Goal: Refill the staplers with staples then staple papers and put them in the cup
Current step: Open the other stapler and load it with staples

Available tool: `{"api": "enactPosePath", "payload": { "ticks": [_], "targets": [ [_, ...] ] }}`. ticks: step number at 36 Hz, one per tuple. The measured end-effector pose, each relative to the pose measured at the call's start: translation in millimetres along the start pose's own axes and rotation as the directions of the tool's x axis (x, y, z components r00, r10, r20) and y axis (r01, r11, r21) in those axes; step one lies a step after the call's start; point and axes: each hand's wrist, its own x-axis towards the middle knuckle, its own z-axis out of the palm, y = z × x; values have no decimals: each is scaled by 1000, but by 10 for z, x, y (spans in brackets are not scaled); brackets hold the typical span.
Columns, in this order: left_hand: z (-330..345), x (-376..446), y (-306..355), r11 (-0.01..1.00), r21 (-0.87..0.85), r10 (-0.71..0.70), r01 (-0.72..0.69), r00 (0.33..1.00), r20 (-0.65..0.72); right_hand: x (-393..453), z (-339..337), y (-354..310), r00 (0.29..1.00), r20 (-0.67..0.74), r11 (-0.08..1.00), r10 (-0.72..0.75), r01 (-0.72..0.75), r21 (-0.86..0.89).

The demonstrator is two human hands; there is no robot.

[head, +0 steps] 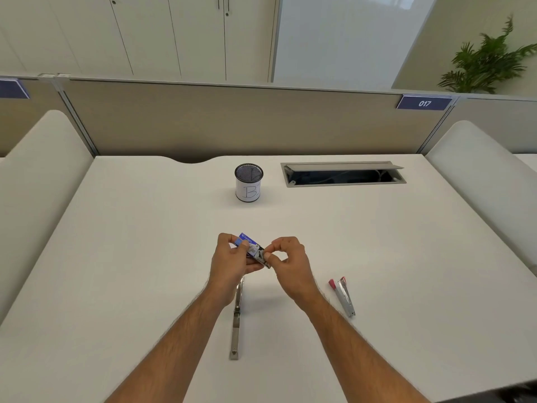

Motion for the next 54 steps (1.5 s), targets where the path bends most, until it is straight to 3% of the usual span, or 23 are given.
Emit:
{"api": "enactPosePath", "payload": {
  "ticks": [9, 14, 19, 23, 29, 33, 40, 47, 54],
  "targets": [
    [10, -5, -5, 1000, -8, -4, 4, 1000, 8, 3, -34, 22, 980, 102, 963, -170, 187, -194],
    [9, -13, -8, 1000, -7, -6, 6, 1000, -3, -3, -54, 26, 966, 169, 935, -194, 234, -267],
    [9, 12, -34, 1000, 2, -22, 22, 1000, -4, 14, -30, 46, 970, 147, 921, -193, 231, -315],
    [6, 32, -46, 1000, -12, -18, 18, 1000, 11, 28, -9, 51, 983, 118, 957, -138, 163, -240],
    [7, 61, -61, 1000, -3, -10, 10, 1000, 6, 52, -35, 25, 1000, -17, 998, 15, -14, 53],
    [10, 73, -74, 1000, -3, -22, 22, 1000, -10, 83, -131, 20, 980, -108, 940, 166, -124, 316],
    [28, 107, -93, 999, -2, -45, 45, 999, -20, 92, -231, 91, 965, -51, 800, 258, -184, 571],
    [83, 118, -86, 999, -29, -41, 41, 999, -14, 57, -214, 203, 934, 54, 730, 354, -312, 609],
    [112, 133, -76, 999, -36, -39, 38, 999, -24, 31, -205, 298, 911, 200, 746, 361, -411, 524]
  ]
}}
